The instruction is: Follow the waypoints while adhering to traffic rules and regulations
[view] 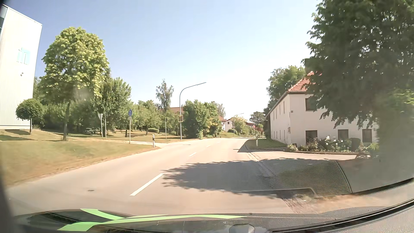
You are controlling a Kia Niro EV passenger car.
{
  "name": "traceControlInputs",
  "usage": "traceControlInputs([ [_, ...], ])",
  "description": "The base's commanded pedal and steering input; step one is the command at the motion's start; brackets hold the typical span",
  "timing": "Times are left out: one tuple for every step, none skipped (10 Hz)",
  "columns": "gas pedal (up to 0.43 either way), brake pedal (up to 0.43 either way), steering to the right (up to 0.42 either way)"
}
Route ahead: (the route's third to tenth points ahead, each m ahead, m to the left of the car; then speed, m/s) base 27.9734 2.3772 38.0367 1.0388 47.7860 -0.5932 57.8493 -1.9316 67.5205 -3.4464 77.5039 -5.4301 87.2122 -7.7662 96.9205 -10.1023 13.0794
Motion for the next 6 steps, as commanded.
traceControlInputs([
  [0.150, 0.000, 0.000],
  [0.157, 0.000, 0.001],
  [0.157, 0.000, 0.002],
  [0.157, 0.000, 0.003],
  [0.157, 0.000, 0.004],
  [0.157, 0.000, 0.004],
])
